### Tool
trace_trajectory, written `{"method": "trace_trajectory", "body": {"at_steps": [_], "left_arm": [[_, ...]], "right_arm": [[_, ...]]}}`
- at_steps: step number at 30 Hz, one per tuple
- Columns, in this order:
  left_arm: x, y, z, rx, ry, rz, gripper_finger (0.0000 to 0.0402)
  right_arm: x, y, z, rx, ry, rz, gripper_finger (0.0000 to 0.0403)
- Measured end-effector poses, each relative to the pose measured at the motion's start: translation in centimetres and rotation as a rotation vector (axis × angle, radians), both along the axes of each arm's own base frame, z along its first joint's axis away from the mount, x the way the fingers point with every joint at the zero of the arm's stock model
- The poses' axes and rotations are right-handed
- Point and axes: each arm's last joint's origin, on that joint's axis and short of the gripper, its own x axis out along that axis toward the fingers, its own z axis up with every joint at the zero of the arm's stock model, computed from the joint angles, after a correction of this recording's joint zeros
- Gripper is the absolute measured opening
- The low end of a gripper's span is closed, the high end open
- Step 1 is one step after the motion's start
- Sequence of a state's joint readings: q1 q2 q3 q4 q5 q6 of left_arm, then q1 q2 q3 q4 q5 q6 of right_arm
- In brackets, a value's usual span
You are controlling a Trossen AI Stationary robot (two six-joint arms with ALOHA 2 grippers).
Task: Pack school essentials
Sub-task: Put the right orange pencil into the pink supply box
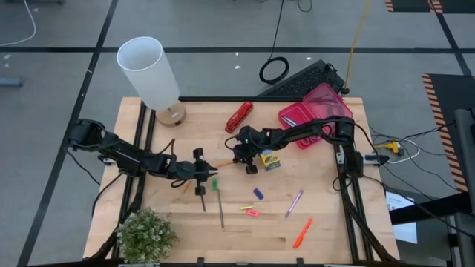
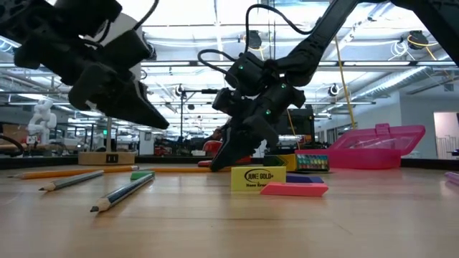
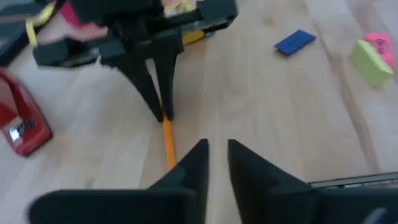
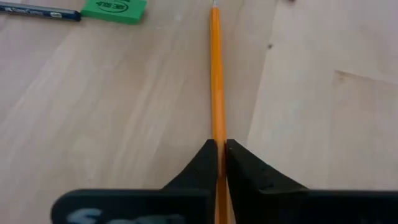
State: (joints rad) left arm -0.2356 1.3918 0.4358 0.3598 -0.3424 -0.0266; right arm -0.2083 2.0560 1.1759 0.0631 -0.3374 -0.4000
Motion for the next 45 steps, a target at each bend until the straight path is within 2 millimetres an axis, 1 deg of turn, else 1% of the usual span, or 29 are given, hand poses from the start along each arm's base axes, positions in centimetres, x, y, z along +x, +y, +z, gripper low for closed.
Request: {"method": "trace_trajectory", "body": {"at_steps": [6, 8, 11, 15, 19, 23, 29, 34, 39, 42, 45], "left_arm": [[-0.3, -1.1, 0.1, 0.092, -0.01, -0.02, 0.0152], [-0.4, -1.5, 0.1, 0.115, -0.013, -0.026, 0.017], [-0.5, -1.8, 0.2, 0.131, -0.016, -0.024, 0.0185], [-0.5, -2.0, 0.2, 0.175, -0.008, -0.055, 0.0188], [-0.7, -2.3, 0.1, 0.264, 0.01, -0.124, 0.0189], [-0.7, -2.6, 0.2, 0.282, 0.012, -0.145, 0.0189], [-0.8, -2.6, 0.1, 0.287, 0.013, -0.144, 0.0189], [-0.8, -2.8, 0.1, 0.288, 0.012, -0.152, 0.0189], [-0.8, -2.8, 0.2, 0.3, 0.012, -0.143, 0.0189], [-0.8, -2.8, 0.2, 0.3, 0.012, -0.141, 0.0189], [-0.8, -2.8, 0.2, 0.292, 0.01, -0.135, 0.0189]], "right_arm": [[0.0, 0.2, 0.1, 0.01, 0.0, -0.002, 0.0007], [0.0, 0.3, 0.1, 0.01, -0.001, -0.001, 0.0007], [0.1, 0.3, 0.1, 0.01, -0.008, 0.0, 0.0006], [0.1, 0.5, 0.7, 0.01, -0.022, 0.002, 0.0003], [-0.1, 0.6, 1.7, 0.008, -0.032, 0.0, 0.0001], [-0.3, 0.6, 3.3, 0.0, -0.057, -0.001, 0.0001], [-0.7, 0.7, 4.1, 0.002, -0.047, 0.0, 0.0001], [-1.0, 0.7, 4.2, -0.001, -0.016, -0.008, 0.0001], [-1.3, 1.1, 3.9, -0.054, 0.04, -0.039, 0.0001], [-1.3, 1.3, 3.9, -0.072, 0.039, -0.044, 0.0015], [-1.3, 1.0, 3.9, -0.119, 0.049, -0.081, 0.0043]]}}
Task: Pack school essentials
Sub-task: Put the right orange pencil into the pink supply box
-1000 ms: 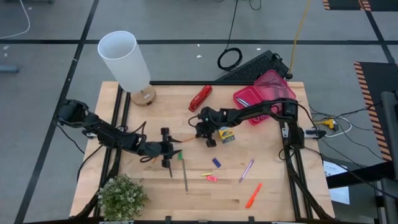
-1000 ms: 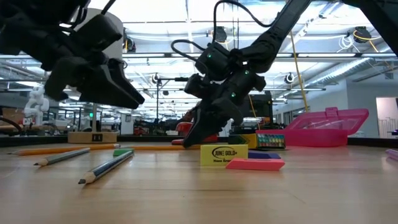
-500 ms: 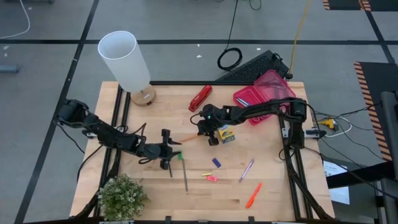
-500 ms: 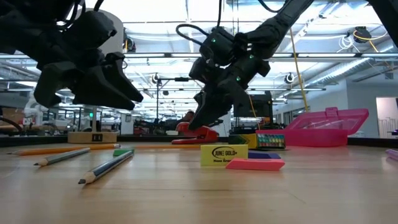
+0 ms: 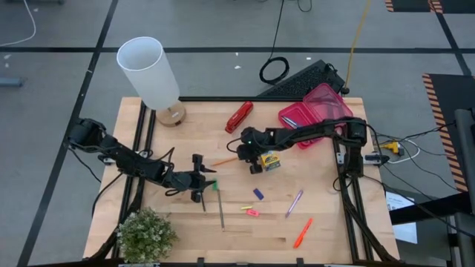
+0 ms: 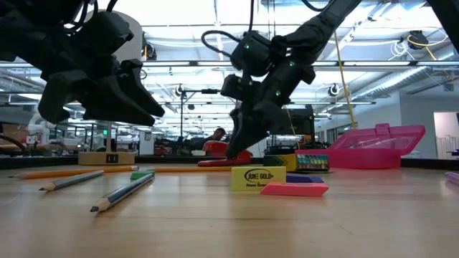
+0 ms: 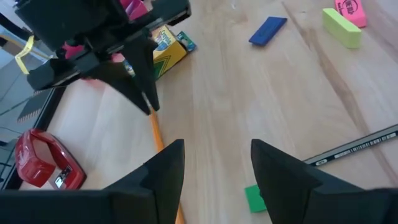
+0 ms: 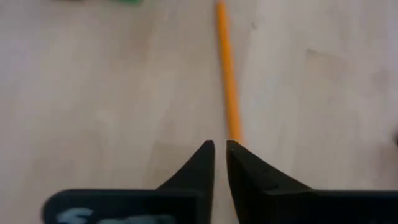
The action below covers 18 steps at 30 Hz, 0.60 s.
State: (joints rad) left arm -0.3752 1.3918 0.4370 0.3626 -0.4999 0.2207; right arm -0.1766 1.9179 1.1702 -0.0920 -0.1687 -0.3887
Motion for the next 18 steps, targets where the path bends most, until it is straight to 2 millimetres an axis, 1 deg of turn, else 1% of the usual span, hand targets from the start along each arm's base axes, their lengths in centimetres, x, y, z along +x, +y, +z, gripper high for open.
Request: {"method": "trace_trajectory", "body": {"at_steps": [5, 9, 13, 18], "left_arm": [[0.0, 0.0, 0.0, -0.012, -0.003, 0.007, 0.0189], [0.0, 0.0, 0.0, -0.014, -0.003, 0.009, 0.0189], [0.0, 0.1, 0.0, -0.017, -0.004, 0.013, 0.0189], [0.0, 0.1, 0.0, -0.021, -0.005, 0.014, 0.0189]], "right_arm": [[-0.7, -0.6, -0.4, -0.026, 0.08, -0.047, 0.0091], [-1.2, -0.6, -0.8, -0.049, 0.144, -0.065, 0.0108], [-1.3, -0.9, -1.2, -0.045, 0.162, -0.072, 0.0103], [-1.5, -1.2, -1.3, -0.031, 0.189, -0.085, 0.0067]]}}
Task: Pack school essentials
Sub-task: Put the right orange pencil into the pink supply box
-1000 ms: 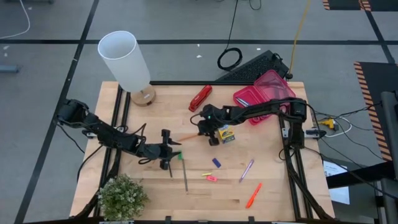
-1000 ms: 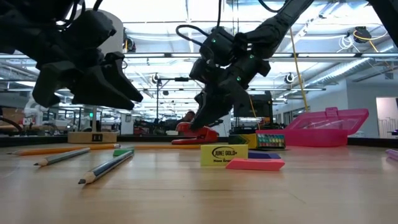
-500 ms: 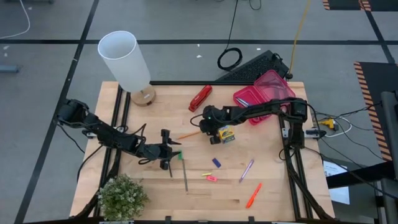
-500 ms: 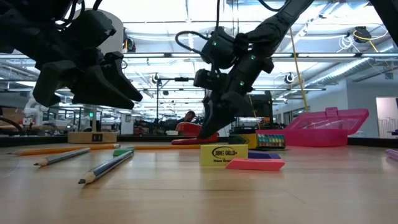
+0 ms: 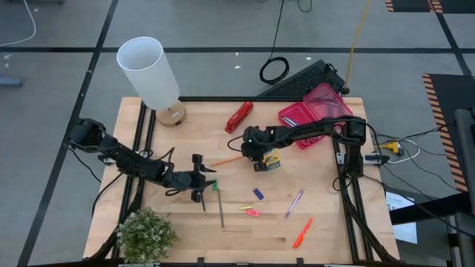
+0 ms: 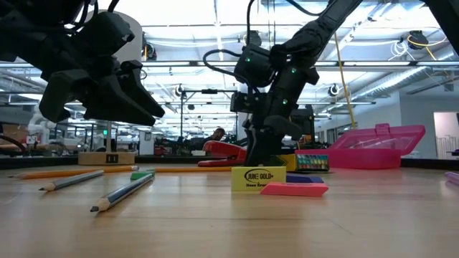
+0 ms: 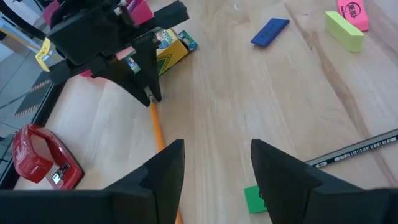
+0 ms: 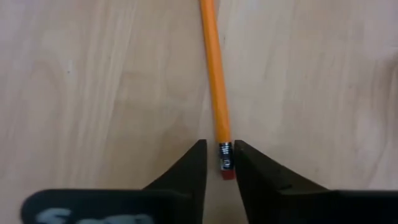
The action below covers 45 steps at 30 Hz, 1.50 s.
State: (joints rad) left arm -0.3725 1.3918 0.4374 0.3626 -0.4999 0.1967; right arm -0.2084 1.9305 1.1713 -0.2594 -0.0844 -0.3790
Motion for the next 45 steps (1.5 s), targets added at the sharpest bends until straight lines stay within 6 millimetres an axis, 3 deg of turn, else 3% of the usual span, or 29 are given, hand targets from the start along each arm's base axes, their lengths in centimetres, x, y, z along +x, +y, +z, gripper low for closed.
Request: {"method": "trace_trajectory", "body": {"at_steps": [7, 24, 34, 45], "left_arm": [[0.0, 0.0, 0.0, -0.014, -0.003, 0.008, 0.0189], [0.0, 0.0, 0.0, -0.035, -0.006, 0.02, 0.0189], [0.0, 0.0, 0.0, -0.043, -0.007, 0.025, 0.0189], [0.0, 0.0, 0.0, -0.077, -0.015, 0.045, 0.0189]], "right_arm": [[0.0, 0.0, 0.0, -0.003, 0.004, 0.01, 0.0008], [-0.3, 0.2, 0.8, 0.039, -0.012, 0.024, 0.0017], [-1.5, 0.5, 3.8, 0.039, -0.024, 0.022, 0.0017], [-4.8, 0.6, 8.7, 0.081, -0.006, -0.084, 0.0018]]}}
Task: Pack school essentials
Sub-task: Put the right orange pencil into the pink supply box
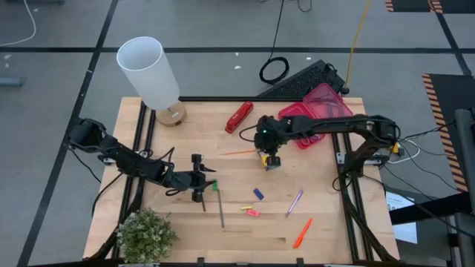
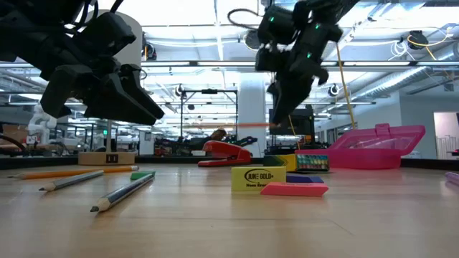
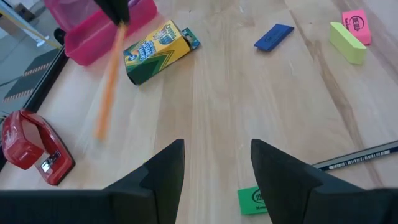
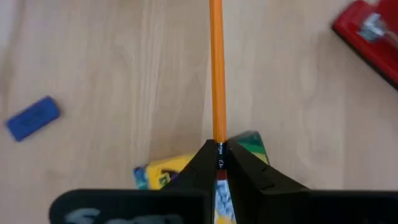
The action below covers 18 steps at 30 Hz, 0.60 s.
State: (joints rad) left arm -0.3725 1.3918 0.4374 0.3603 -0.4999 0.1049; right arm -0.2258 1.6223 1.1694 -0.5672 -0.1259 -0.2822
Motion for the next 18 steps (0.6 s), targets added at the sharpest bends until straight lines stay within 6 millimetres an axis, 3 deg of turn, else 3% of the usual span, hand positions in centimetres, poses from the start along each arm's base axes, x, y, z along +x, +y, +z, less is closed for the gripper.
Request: {"method": "trace_trajectory", "body": {"at_steps": [18], "left_arm": [[0.1, -0.1, 0.2, -0.112, -0.044, 0.056, 0.0189]], "right_arm": [[-9.4, -0.5, 6.9, -0.187, 0.143, -0.536, 0.0018]]}}
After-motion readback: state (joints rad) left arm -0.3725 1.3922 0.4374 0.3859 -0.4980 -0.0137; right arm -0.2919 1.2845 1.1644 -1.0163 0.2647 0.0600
